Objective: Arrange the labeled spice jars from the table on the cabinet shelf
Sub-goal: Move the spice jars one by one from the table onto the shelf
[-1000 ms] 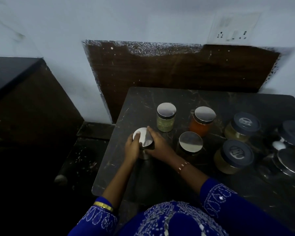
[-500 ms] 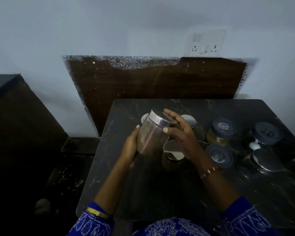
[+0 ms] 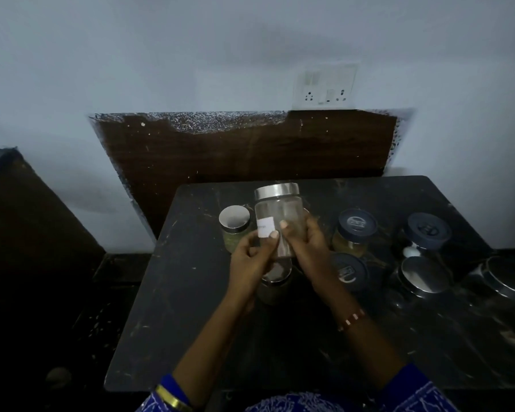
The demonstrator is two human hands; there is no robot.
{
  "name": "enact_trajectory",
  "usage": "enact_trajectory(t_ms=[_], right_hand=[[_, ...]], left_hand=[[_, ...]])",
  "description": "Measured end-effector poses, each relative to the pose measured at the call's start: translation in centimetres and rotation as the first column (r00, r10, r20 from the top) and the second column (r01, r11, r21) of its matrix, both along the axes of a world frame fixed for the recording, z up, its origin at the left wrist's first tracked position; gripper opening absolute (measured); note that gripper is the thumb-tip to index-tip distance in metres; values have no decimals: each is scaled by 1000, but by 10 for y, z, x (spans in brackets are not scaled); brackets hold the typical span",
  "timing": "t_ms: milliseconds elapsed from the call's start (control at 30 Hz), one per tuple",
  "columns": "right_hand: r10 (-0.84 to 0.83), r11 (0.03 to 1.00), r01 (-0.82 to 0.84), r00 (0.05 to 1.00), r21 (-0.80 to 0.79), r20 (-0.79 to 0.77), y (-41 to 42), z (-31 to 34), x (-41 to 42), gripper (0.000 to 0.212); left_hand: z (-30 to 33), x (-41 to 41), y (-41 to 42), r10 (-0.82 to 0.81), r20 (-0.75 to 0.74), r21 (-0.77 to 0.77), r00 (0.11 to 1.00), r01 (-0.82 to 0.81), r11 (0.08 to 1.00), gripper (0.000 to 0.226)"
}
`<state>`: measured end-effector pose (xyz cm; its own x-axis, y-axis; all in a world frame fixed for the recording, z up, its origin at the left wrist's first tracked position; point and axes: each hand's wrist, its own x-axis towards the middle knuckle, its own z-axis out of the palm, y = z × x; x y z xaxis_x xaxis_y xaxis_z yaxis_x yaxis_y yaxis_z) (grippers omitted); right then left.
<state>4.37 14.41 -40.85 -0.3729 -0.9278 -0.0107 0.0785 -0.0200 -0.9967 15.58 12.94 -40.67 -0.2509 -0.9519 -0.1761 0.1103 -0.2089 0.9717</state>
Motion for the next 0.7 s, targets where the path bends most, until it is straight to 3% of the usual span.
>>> enact_trajectory(t_ms=[167,267,367,533,700], right_hand=[[11,998,5,965,-61,262,12,0,-22,28],[60,996,-32,921,-78,386,18,-1,-30,43],[108,990,-50,866,-131,488,24,-1,-36,36],[129,991,-100,878,-87,461,39,2,-54,31],[80,994,-53,953,-98,291,47,3,-66,27]], left_hand=[[4,-4,5,93,69,-170,993,-80,982,27],[4,-13,9,-5,33,-125,999,9,992,28],[5,-25,19,-106,-43,-91,993,102,991,29],[5,-40,35,-61,-68,-95,996,55,994,37],[7,-49,48,3,-91,-92,996,-11,996,40]])
